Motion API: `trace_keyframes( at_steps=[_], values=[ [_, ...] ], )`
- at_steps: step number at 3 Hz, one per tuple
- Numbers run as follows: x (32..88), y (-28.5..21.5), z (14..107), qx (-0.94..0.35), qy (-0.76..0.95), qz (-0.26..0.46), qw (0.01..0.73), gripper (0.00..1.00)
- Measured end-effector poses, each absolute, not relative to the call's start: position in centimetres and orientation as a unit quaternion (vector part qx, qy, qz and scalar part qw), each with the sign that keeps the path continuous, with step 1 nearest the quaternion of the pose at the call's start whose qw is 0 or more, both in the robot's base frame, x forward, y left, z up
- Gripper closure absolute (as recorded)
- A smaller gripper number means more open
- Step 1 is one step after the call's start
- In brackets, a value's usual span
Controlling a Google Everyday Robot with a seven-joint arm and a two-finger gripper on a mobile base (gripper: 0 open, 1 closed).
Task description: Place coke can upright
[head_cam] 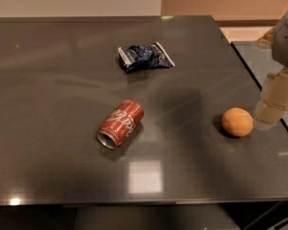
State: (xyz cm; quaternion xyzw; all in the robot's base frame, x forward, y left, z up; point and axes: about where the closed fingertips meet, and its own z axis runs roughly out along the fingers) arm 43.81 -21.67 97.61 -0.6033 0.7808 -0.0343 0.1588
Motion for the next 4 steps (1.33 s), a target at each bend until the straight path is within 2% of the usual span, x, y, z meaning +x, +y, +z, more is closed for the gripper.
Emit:
trace_keyframes(
  at_steps=[2, 4],
  values=[
    [44.2, -21.0, 97.5, -0.613, 0.773, -0.032, 0.157, 0.0],
    [47.8, -13.6, 96.7, -0.7, 0.694, -0.004, 0.168, 0.0]
  ],
)
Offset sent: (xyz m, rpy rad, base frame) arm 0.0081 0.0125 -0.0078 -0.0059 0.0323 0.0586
